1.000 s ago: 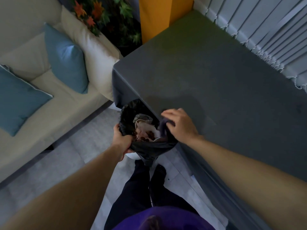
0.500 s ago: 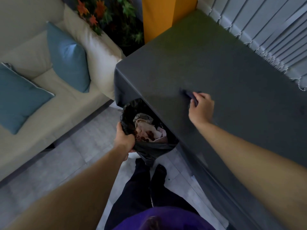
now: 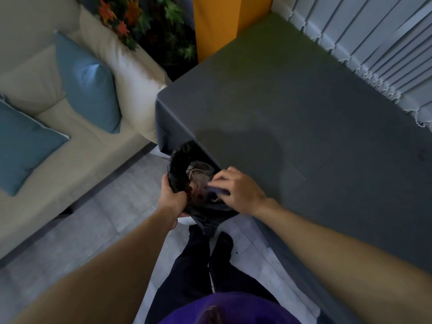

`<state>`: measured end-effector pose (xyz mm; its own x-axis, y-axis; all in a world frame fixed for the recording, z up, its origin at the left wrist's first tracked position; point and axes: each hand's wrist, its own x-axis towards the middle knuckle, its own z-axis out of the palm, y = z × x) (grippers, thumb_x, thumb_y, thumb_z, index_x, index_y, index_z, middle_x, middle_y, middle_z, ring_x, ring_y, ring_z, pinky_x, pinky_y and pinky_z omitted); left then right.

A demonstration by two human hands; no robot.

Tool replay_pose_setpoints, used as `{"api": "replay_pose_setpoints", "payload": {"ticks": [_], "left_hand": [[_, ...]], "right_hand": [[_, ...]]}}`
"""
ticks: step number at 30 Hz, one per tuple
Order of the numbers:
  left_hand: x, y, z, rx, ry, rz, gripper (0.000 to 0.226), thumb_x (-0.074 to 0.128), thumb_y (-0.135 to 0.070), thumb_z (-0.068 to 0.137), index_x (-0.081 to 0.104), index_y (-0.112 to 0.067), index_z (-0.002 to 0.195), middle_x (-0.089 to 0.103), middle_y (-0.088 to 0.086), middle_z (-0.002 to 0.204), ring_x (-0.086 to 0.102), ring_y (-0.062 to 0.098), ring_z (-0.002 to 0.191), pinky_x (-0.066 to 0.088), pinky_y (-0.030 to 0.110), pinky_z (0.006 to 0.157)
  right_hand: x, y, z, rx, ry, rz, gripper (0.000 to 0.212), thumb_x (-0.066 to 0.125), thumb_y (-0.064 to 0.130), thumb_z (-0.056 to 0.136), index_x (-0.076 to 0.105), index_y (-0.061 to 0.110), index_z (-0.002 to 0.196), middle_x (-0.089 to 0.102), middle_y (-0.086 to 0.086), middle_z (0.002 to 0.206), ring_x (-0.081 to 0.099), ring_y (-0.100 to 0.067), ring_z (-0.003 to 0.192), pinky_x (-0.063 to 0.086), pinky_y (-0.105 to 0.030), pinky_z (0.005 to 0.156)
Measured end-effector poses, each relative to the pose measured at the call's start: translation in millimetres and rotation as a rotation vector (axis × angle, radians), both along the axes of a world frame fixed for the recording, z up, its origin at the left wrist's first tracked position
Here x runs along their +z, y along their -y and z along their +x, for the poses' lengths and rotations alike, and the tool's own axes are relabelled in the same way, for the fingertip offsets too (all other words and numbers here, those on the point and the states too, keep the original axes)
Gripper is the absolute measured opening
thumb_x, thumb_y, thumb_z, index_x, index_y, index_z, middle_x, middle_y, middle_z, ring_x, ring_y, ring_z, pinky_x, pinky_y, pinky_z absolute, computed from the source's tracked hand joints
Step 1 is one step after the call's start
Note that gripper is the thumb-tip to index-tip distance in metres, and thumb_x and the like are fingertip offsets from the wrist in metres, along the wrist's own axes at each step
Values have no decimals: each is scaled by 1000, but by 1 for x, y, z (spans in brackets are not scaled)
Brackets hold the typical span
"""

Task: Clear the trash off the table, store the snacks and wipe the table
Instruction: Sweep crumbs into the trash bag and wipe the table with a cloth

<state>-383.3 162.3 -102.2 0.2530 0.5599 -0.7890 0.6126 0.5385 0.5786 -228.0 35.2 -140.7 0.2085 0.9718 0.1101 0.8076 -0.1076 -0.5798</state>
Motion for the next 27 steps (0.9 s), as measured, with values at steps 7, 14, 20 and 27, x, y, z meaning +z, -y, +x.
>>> {"api": "replay_pose_setpoints", "payload": {"ticks": [7,14,20,27], "left_hand": [[2,0,-1,21,5,-34,73,46,7,92,31,-47,139,56,3,113,71,36,85,62,52,61],[2,4,9,-2,11,-76,73,44,7,93,30,-48,139,57,6,110,72,42,86,59,62,73],[4,8,18,-37,41,-123,67,42,9,94,36,-48,129,57,7,113,71,39,89,58,62,77],[3,13,20,-40,46,-129,67,41,11,93,37,-50,121,58,6,114,72,37,87,61,56,69]], "right_hand": [[10,0,78,-928,-22,-101,31,56,19,95,67,18,124,56,-4,119,51,-27,106,45,-33,87],[5,23,31,-299,-17,-41,18,72,13,80,79,21,94,63,7,93,56,-14,87,50,-28,71],[14,44,77,-871,15,38,29,61,20,83,75,19,109,62,-1,105,58,-25,97,51,-34,80],[-1,47,35,-740,-12,-90,37,61,21,81,73,21,117,60,1,107,59,-24,93,53,-36,74]]}}
